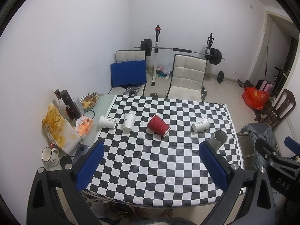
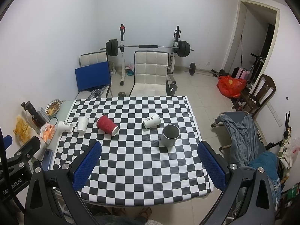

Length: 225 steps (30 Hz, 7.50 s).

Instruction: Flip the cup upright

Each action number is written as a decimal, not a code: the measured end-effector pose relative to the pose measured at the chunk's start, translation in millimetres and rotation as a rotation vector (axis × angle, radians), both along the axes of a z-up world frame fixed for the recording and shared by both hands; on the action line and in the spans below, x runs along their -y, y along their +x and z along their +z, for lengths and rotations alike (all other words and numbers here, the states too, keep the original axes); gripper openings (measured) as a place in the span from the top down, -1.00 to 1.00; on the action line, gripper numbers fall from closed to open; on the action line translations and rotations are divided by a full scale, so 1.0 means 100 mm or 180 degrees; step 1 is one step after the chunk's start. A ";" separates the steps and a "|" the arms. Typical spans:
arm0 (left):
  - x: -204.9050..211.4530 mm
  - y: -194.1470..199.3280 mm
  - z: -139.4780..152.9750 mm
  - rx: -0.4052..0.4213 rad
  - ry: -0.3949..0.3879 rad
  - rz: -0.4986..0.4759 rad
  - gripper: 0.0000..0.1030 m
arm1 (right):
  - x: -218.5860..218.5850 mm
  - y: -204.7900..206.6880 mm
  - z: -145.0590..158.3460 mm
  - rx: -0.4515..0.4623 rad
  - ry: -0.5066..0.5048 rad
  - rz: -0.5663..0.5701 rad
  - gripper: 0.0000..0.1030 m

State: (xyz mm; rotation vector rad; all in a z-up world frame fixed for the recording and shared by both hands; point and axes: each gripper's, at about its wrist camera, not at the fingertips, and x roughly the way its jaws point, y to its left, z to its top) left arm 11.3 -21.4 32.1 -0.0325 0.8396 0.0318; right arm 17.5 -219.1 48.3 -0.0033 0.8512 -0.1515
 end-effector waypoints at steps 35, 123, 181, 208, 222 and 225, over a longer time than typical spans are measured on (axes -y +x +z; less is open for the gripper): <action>0.01 2.26 -2.73 -0.1840 0.0131 0.0566 -1.00 | 0.21 2.32 -3.49 -0.1771 0.0118 -0.0110 -1.00; 0.86 1.42 -3.22 -0.2161 -0.0473 -0.0560 -0.36 | 0.61 1.40 -3.94 -0.2238 0.0156 -0.0281 -1.00; 0.13 1.01 -3.14 -0.1484 0.0142 0.0054 -0.77 | 0.38 1.23 -3.85 -0.2362 0.0805 0.0113 -1.00; -0.22 1.28 -3.74 -0.1845 0.0108 0.0247 -0.77 | -0.19 1.93 -4.72 -0.3258 0.0834 0.0664 -0.54; -0.24 1.51 -3.82 -0.1814 0.0015 0.0301 -0.77 | 0.12 1.78 -4.04 -0.1353 0.0825 0.0229 -0.52; -0.24 1.64 -3.88 -0.1815 0.0012 0.0309 -0.77 | 0.15 1.83 -3.91 -0.0881 0.0698 0.0211 -0.52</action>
